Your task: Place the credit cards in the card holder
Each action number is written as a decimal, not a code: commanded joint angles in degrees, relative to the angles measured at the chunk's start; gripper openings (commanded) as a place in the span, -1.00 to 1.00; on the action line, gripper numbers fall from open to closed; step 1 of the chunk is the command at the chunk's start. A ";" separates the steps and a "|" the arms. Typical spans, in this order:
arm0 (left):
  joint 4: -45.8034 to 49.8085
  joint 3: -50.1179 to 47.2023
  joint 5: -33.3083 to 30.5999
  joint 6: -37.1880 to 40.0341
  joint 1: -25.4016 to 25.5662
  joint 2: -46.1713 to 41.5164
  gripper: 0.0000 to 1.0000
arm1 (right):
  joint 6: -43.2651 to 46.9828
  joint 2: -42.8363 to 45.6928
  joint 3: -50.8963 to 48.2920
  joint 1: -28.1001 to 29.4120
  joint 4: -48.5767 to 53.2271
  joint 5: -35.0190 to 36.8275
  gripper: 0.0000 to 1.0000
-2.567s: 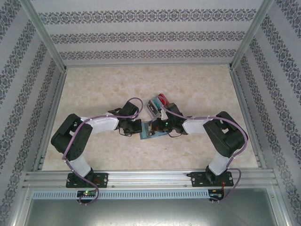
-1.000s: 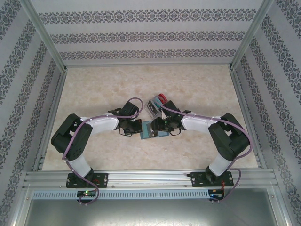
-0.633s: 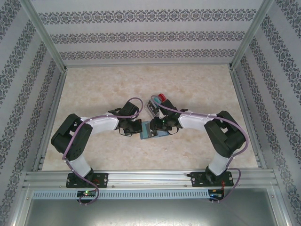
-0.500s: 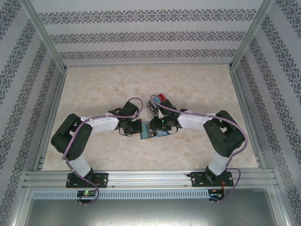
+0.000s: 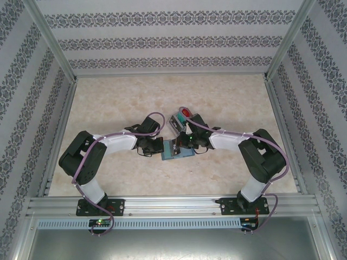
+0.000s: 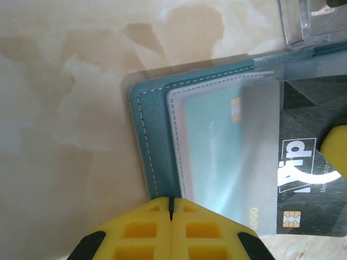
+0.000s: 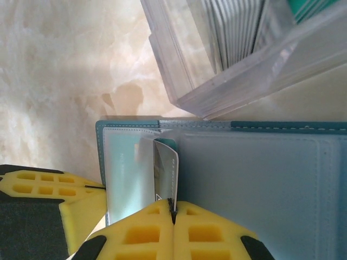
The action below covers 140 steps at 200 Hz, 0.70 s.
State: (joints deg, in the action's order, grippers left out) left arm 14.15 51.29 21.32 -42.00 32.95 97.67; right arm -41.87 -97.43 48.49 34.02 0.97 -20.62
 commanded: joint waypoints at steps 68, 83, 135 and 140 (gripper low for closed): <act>0.24 0.56 0.36 0.87 0.54 0.24 -0.91 | -2.89 -4.26 -0.77 1.95 -3.21 0.71 -0.82; -0.03 0.30 0.13 0.73 0.54 0.15 -0.91 | -3.03 -4.54 -1.01 2.17 -4.09 0.42 -0.78; 0.46 0.55 -0.16 1.13 0.54 -0.02 -0.91 | 0.01 -3.65 0.65 2.29 0.85 0.11 -0.49; 0.53 0.52 -0.22 1.21 0.54 -0.02 -0.91 | 0.31 -2.95 0.58 2.27 1.62 0.96 -0.43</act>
State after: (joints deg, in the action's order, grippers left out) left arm 14.17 51.29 21.34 -42.00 32.95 97.67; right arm -43.35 -100.99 48.69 35.53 -2.87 -21.93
